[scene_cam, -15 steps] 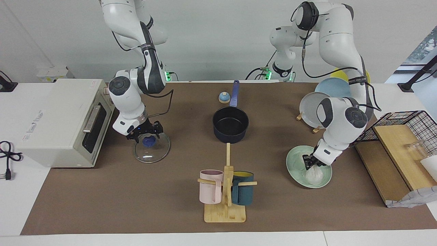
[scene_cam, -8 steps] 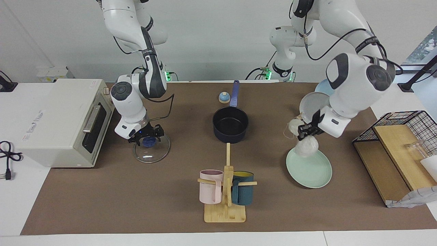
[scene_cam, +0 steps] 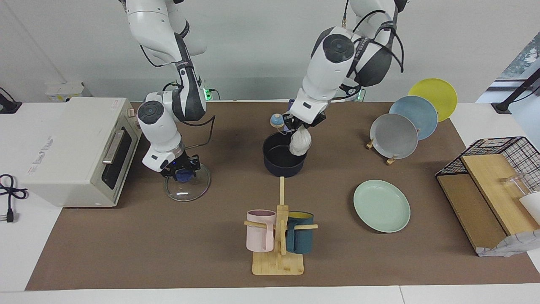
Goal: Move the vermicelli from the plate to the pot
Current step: 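Carry the vermicelli into the pot with the left gripper while the right gripper lifts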
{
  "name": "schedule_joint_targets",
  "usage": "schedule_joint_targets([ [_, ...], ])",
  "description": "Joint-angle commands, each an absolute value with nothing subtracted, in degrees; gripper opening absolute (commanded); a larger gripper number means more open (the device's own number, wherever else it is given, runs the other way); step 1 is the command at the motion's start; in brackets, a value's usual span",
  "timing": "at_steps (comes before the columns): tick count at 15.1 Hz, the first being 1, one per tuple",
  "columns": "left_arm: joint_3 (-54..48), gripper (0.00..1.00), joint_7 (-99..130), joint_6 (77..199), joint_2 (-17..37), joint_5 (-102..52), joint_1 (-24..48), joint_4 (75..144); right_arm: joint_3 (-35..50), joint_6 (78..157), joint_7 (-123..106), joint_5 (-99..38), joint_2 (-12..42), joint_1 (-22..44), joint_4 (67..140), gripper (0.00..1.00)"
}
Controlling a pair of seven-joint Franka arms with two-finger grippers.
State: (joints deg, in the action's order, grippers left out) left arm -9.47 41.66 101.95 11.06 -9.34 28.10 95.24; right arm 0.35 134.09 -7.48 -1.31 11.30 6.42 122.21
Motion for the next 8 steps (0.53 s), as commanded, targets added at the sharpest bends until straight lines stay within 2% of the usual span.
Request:
schedule_joint_targets([
  [1,-8.3,0.00,42.4,110.2,6.9,-10.6,30.8,107.3,0.7,133.3,-9.4,-2.3,11.3,6.2,121.7,0.62],
  [4,-8.3,0.00,42.5,116.3,7.6,-10.8,31.0,111.7,0.7,129.7,-9.2,-2.3,11.9,7.4,117.9,0.62],
  [8,-8.2,0.00,42.0,123.3,12.8,-10.8,31.3,112.5,0.7,124.4,-8.8,-2.3,12.1,8.5,113.5,0.62],
])
